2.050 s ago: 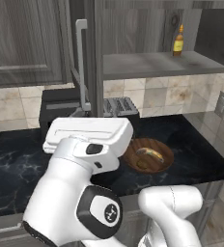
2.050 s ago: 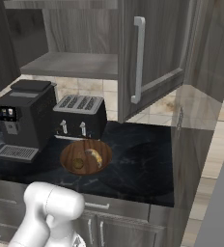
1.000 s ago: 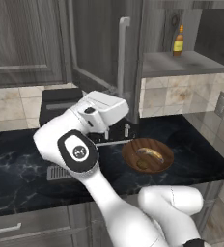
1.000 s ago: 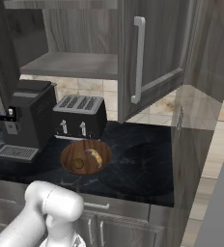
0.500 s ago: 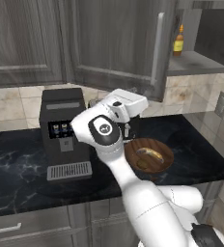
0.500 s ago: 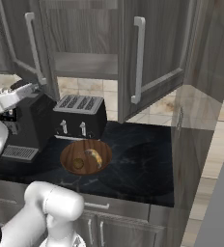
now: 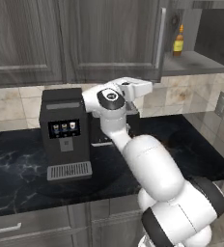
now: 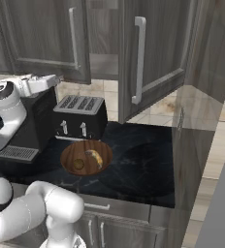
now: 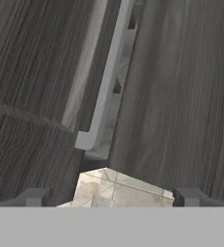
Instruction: Open the cabinet. Pick the kiwi and banana from the cabinet and place them into the bowl. Then close the cabinet.
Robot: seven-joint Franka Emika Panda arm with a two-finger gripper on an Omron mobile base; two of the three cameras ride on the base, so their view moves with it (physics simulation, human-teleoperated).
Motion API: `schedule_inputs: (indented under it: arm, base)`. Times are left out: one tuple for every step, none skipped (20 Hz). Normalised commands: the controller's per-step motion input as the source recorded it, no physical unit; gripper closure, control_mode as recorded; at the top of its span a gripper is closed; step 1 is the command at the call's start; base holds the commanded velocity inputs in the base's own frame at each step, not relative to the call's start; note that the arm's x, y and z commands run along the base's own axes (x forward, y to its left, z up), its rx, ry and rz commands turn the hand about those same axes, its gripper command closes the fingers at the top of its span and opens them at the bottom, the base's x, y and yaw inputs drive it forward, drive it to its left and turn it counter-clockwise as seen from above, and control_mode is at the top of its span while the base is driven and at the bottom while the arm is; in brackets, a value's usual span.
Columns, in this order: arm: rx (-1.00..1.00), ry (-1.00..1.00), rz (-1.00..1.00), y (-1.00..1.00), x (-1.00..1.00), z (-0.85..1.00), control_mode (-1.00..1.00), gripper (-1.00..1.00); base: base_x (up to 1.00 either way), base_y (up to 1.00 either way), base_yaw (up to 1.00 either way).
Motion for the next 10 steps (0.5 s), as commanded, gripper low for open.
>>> schedule_inputs:
  arm:
    - [0.04,0.06,-0.02,-0.52,1.0,-0.04,-1.0,-1.0]
    - [0.02,0.07,0.0,-0.31,0.81,-0.04,-1.0,-1.0]
    - [0.0,0.09,0.0,-0.25,1.0,-0.06,-1.0,-1.0]
    - [0.0,0.14,0.0,-0.26,1.0,-0.13,-1.0,-1.0]
    - [0.0,0.15,0.0,-0.28,1.0,-0.18,-1.0,-1.0]
    - [0.0,0.15,0.0,-0.3,1.0,-0.2,-1.0,-1.0]
    - [0.0,0.11,0.0,-0.28,1.0,-0.18,-1.0,-1.0]
    - [0.0,0.08,0.0,-0.26,1.0,-0.13,-1.0,-1.0]
    - [0.0,0.09,0.0,-0.22,0.71,-0.01,-1.0,-1.0]
    - [0.05,0.12,0.05,-0.02,0.07,0.0,-1.0,-1.0]
  base:
    - [0.0,0.0,0.0]
    - [0.0,0.0,0.0]
    - [0.0,0.0,0.0]
    - [0.0,0.0,0.0]
    - [0.0,0.0,0.0]
    - [0.0,0.0,0.0]
    - [0.0,0.0,0.0]
    - [0.0,0.0,0.0]
    - [0.0,0.0,0.0]
    - [0.0,0.0,0.0]
